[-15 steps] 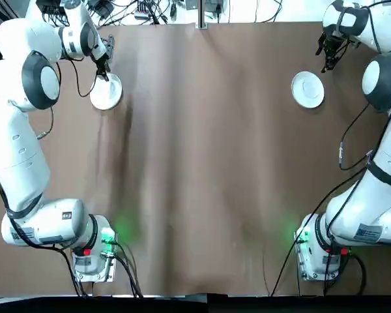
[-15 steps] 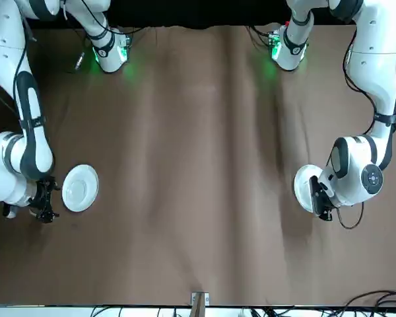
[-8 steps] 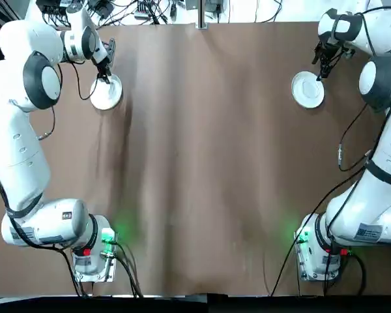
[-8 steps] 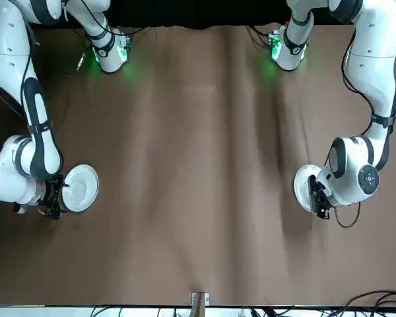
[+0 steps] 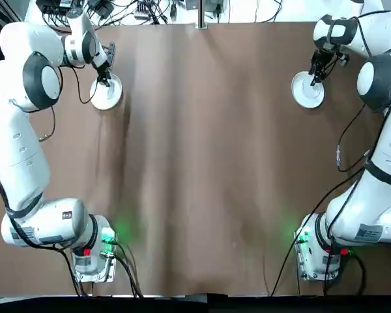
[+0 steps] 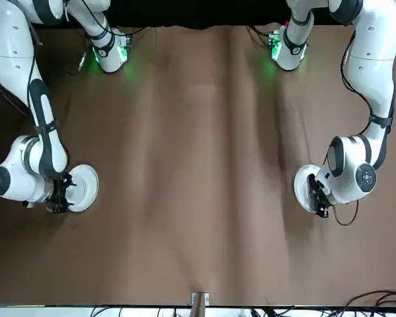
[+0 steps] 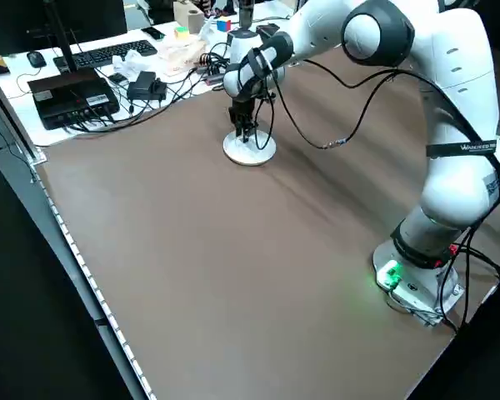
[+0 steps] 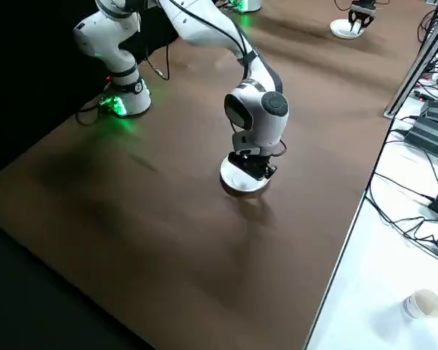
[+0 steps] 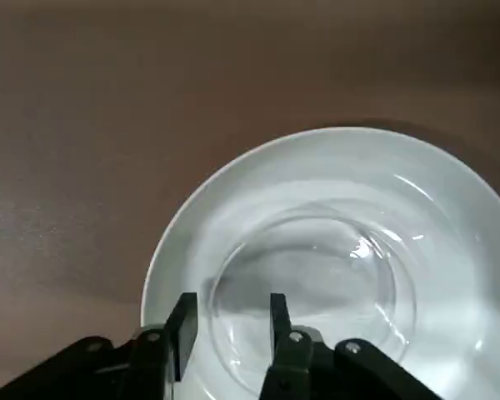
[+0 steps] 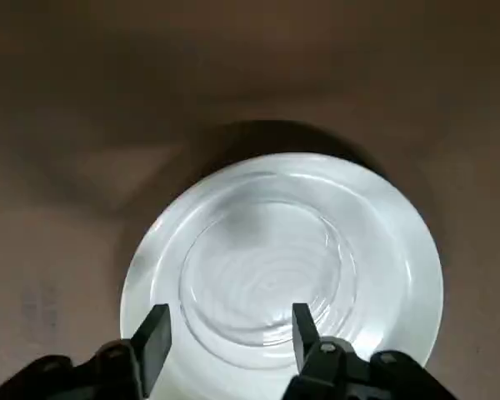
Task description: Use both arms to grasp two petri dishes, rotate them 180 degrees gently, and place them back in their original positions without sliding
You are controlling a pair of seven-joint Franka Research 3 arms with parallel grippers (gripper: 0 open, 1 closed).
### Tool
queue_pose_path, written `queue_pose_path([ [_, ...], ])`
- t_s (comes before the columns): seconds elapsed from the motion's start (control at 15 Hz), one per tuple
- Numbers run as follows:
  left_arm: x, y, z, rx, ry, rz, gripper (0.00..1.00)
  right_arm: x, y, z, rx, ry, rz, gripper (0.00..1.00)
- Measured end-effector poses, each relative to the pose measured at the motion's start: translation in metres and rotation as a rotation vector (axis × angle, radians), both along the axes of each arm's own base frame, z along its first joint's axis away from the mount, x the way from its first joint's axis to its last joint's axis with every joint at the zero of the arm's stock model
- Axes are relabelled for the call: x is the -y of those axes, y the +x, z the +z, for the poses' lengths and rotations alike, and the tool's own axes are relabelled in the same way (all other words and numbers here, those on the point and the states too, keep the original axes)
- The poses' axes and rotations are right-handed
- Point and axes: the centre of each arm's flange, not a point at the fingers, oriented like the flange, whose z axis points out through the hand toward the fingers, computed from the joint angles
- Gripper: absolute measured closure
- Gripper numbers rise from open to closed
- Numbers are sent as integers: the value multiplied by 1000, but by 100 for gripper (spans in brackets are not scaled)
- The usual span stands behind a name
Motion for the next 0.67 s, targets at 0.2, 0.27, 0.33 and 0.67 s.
queue_pose_path([
  [0.2,-1,-2,-5,12,0,-6,61,1,2,1,16,-4,-3,40],
  [0.27,0,-3,-6,13,0,-11,61,2,2,2,22,-6,-3,41],
  [0.33,0,-3,-7,14,0,-19,65,2,3,2,25,-7,-4,43],
  [0.67,0,-2,-5,22,0,-26,90,3,4,-7,47,-16,-5,45],
])
